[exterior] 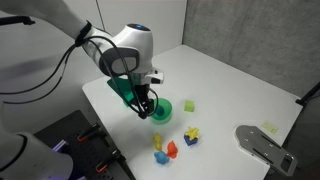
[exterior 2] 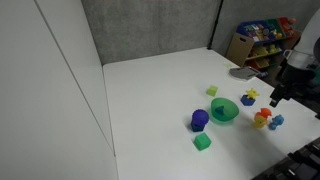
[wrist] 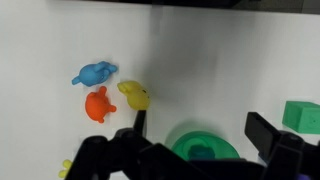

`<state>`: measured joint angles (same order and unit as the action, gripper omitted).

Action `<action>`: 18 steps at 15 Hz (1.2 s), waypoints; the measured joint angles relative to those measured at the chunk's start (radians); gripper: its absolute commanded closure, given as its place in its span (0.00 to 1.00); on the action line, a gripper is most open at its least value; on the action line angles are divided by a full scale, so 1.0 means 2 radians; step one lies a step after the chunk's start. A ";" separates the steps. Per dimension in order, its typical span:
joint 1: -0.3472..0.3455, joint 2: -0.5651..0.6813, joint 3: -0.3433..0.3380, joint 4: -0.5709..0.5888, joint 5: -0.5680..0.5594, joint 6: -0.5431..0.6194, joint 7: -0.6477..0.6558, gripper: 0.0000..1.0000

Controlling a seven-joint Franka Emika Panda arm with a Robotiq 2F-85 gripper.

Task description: Pick up the yellow duck toy from the worktop and put it in the green bowl

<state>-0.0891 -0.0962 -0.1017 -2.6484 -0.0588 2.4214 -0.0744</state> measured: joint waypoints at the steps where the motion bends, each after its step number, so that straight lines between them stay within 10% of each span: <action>1: -0.002 0.013 -0.003 0.000 -0.005 0.011 -0.010 0.00; 18: -0.014 0.092 -0.013 0.007 -0.030 0.088 -0.041 0.00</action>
<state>-0.1167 0.0881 -0.1282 -2.6339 -0.1194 2.5970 -0.1556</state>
